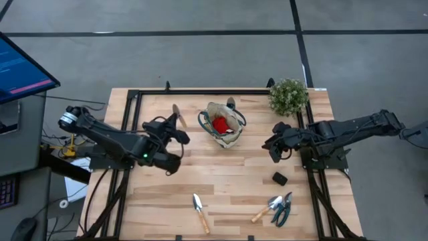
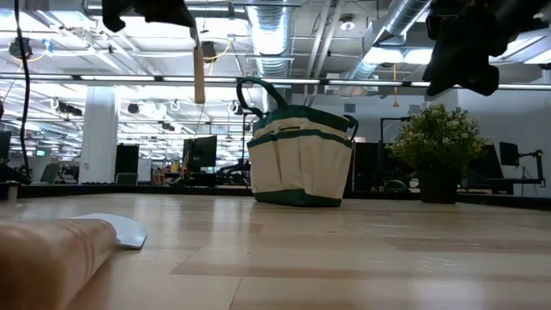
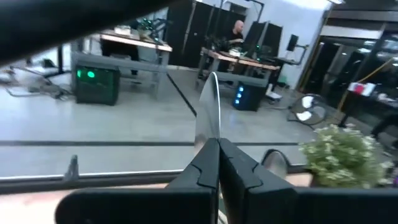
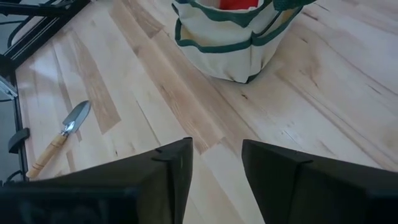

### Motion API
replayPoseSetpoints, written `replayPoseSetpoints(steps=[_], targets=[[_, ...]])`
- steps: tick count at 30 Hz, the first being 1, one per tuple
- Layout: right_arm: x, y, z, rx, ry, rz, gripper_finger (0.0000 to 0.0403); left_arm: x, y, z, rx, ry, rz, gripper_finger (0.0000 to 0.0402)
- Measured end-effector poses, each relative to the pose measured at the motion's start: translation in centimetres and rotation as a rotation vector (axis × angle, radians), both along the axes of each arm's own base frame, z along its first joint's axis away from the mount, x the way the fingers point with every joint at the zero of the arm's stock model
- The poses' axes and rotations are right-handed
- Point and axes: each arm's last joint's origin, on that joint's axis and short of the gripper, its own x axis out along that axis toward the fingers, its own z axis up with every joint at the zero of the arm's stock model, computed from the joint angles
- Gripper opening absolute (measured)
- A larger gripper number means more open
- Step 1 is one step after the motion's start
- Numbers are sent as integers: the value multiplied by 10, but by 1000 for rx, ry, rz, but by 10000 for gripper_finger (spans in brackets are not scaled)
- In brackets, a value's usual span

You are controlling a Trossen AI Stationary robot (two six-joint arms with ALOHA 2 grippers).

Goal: Pick & Place Garden tools in Gardening bag
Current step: Put the brown trowel into the green gardening bag

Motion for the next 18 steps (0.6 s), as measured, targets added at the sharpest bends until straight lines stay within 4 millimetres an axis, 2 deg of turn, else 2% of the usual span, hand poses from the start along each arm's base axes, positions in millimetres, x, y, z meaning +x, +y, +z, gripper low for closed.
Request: replayPoseSetpoints(steps=[4, 9, 14, 18], targets=[[0, -3, 0, -14, 3, -4, 128, -7, -4, 12, -69, -35, -78, 0], [1, -7, 0, -34, 3, -10, 129, 4, -2, 33, -142, 47, -295, 0], [1, -10, 0, -59, 9, -3, 128, 13, 4, 64, -19, 38, -536, 0], [2, -11, 1, -77, 10, 5, 128, 10, 12, 79, 112, 45, -626, 0]])
